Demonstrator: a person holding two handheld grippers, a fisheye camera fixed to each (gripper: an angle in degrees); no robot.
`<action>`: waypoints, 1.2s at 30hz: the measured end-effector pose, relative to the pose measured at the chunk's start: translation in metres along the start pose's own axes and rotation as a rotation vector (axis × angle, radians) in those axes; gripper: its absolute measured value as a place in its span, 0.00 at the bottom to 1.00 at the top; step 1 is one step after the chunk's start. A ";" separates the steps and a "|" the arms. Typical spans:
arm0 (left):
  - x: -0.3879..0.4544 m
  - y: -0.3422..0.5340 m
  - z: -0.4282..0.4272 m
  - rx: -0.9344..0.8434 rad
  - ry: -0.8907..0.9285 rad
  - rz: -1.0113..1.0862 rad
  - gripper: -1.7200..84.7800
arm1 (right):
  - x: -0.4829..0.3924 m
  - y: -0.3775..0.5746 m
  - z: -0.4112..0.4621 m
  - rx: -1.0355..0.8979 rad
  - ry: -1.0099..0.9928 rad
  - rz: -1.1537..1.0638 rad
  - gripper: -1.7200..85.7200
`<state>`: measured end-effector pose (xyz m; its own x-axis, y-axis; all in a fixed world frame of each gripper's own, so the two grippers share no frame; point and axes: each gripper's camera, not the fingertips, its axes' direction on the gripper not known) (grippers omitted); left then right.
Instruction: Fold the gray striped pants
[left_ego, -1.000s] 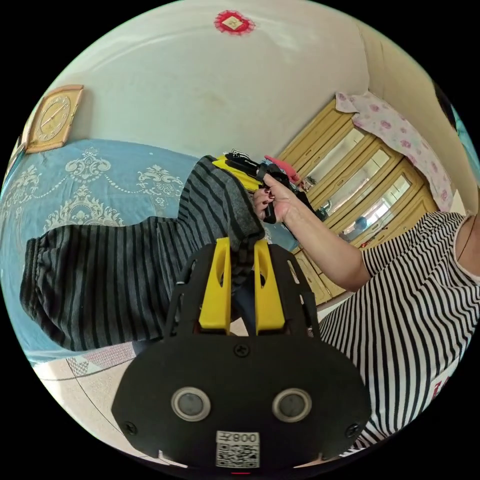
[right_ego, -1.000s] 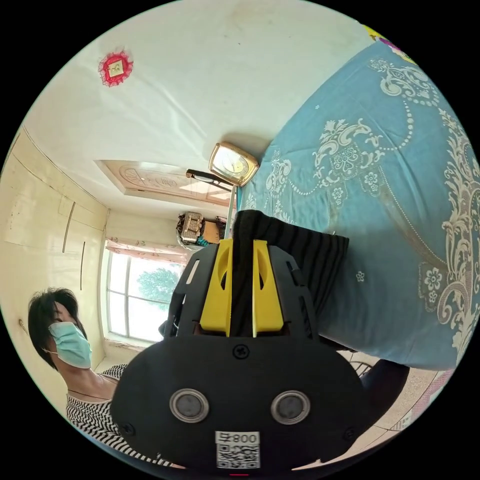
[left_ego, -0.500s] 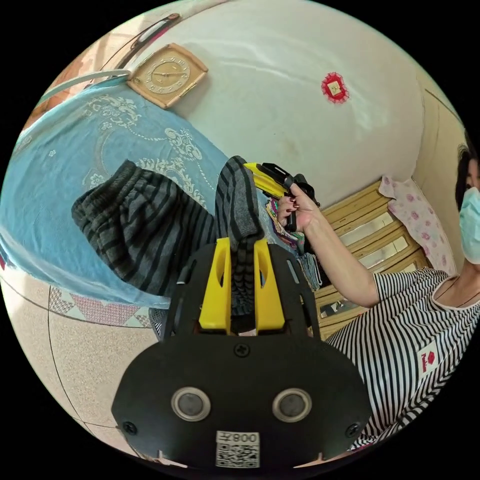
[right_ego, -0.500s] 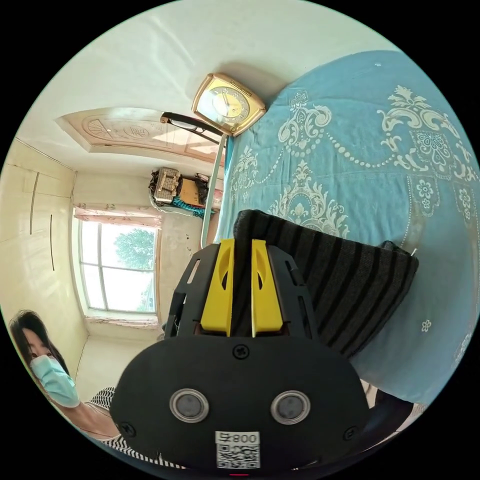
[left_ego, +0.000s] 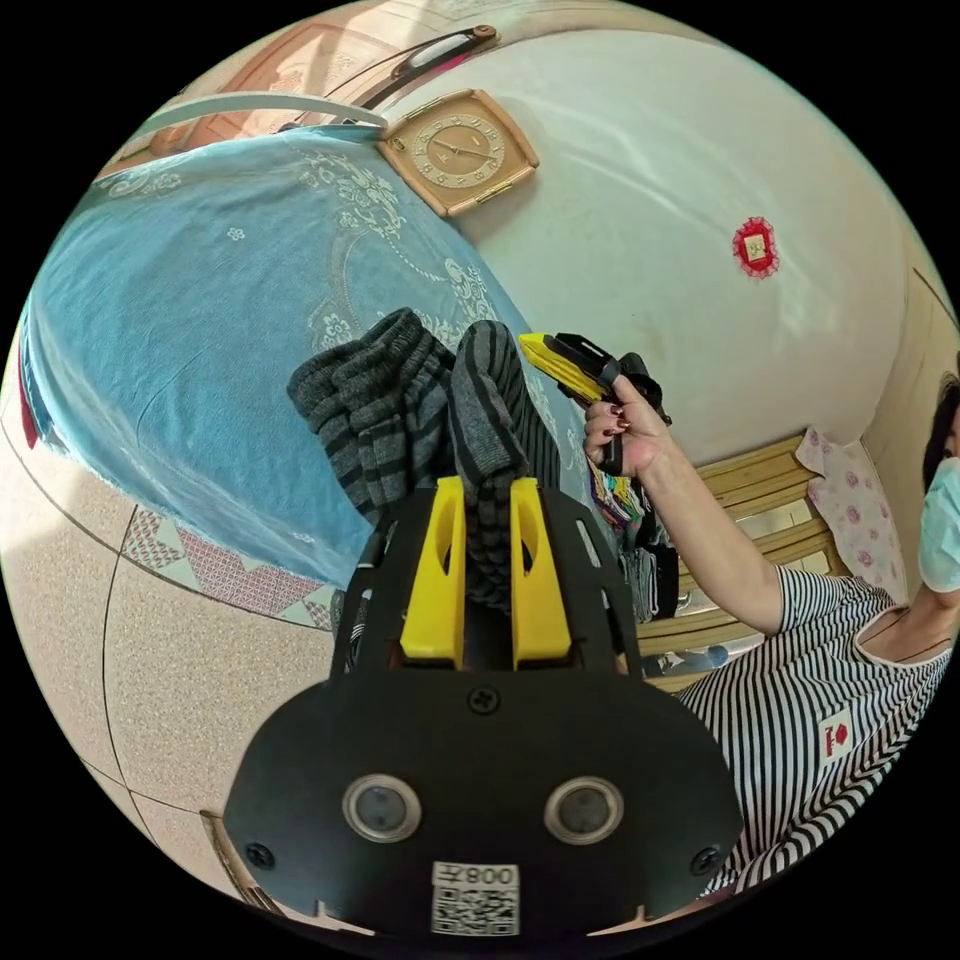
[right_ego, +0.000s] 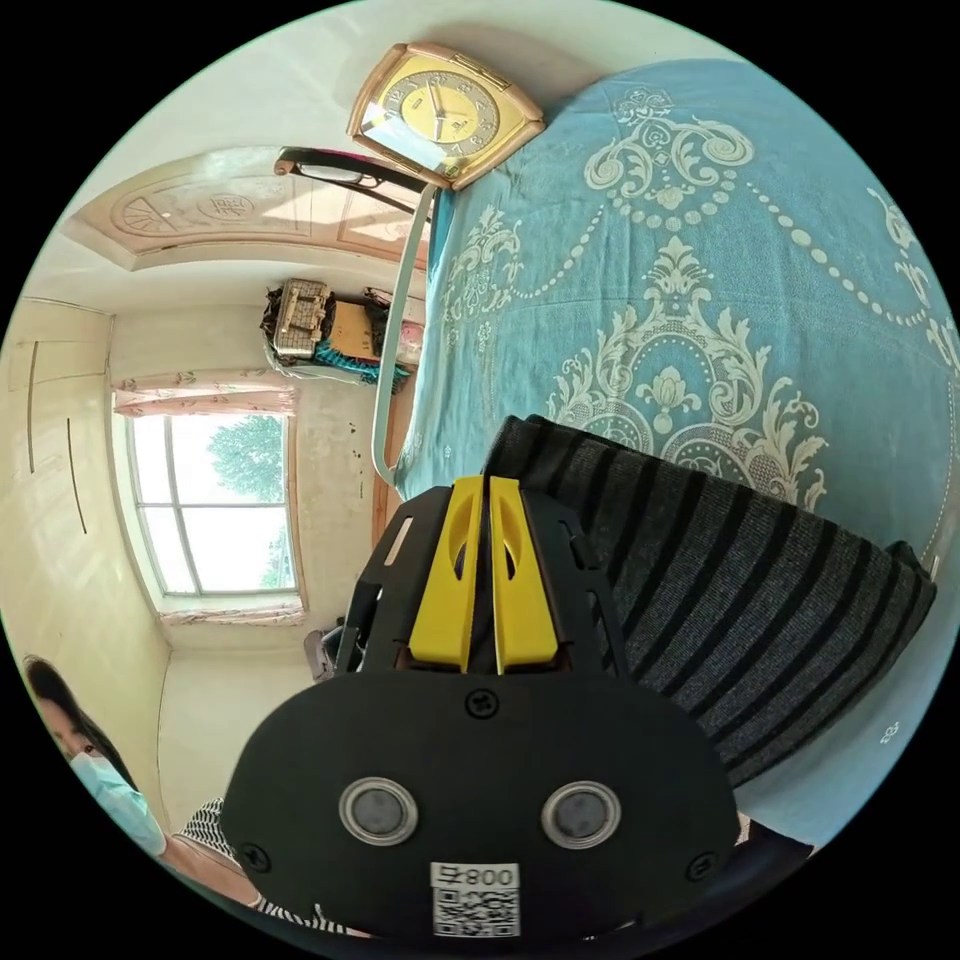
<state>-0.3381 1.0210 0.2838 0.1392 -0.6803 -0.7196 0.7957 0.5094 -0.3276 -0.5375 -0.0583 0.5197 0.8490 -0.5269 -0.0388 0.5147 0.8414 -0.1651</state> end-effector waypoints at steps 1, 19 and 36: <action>-0.014 0.007 -0.003 0.011 0.014 -0.029 0.10 | -0.004 -0.002 0.004 0.001 -0.002 -0.027 0.02; -0.080 0.155 -0.043 0.187 0.098 -0.198 0.11 | -0.026 0.013 0.121 -0.246 0.172 -0.221 0.02; 0.005 0.241 -0.012 0.061 -0.150 -0.005 0.02 | 0.014 0.094 0.089 -0.210 0.223 -0.272 0.02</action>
<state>-0.1526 1.1469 0.1939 0.2180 -0.7559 -0.6174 0.8303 0.4760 -0.2897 -0.4663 0.0242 0.5912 0.6270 -0.7591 -0.1751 0.6611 0.6373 -0.3958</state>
